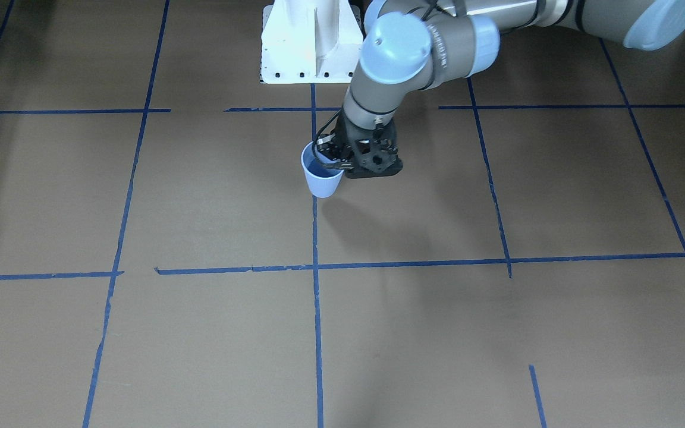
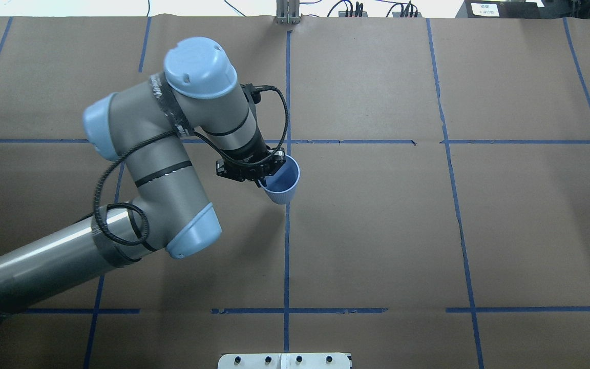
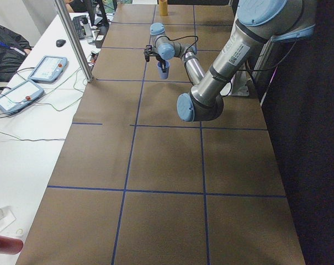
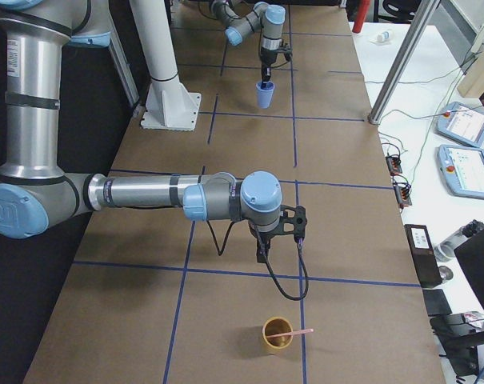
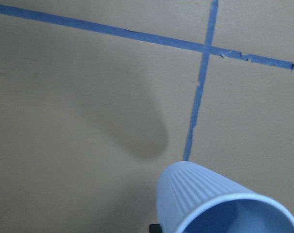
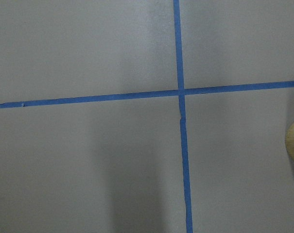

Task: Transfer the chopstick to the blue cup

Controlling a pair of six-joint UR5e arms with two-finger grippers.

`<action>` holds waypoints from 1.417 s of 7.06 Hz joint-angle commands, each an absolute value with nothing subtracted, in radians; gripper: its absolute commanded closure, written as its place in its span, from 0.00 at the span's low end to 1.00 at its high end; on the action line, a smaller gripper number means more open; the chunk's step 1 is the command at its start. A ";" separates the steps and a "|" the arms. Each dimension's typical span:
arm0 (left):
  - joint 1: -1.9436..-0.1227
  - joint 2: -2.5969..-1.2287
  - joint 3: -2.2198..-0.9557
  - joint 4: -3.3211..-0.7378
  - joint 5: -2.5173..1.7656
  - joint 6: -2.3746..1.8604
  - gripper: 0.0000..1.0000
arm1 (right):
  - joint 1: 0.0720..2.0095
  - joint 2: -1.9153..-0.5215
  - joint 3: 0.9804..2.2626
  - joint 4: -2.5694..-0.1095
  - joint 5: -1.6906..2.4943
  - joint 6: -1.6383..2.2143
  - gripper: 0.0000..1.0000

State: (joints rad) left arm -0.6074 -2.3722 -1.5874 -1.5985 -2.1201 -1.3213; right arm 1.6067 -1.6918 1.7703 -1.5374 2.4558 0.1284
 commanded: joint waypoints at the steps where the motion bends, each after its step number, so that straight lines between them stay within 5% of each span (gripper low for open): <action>1: -0.575 -2.378 -1.523 -1.672 -2.092 -1.325 0.94 | 1.606 -1.690 1.770 -1.537 2.456 0.129 0.00; 3: -0.577 -2.373 -1.528 -1.671 -2.091 -1.315 0.02 | 1.606 -1.689 1.770 -1.537 2.456 0.127 0.00; 7: -0.745 -2.373 -1.668 -1.577 -2.233 -1.287 0.00 | 1.662 -1.687 1.711 -1.539 2.454 0.023 0.00; 10: -0.804 -2.349 -1.771 -1.503 -2.233 -1.255 0.00 | 1.778 -1.631 1.495 -1.433 2.450 -0.060 0.00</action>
State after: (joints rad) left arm -0.7744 -2.3673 -1.7273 -1.5196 -2.2314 -1.2618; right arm 1.7329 -1.6638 1.5909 -1.4968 2.4518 -0.0355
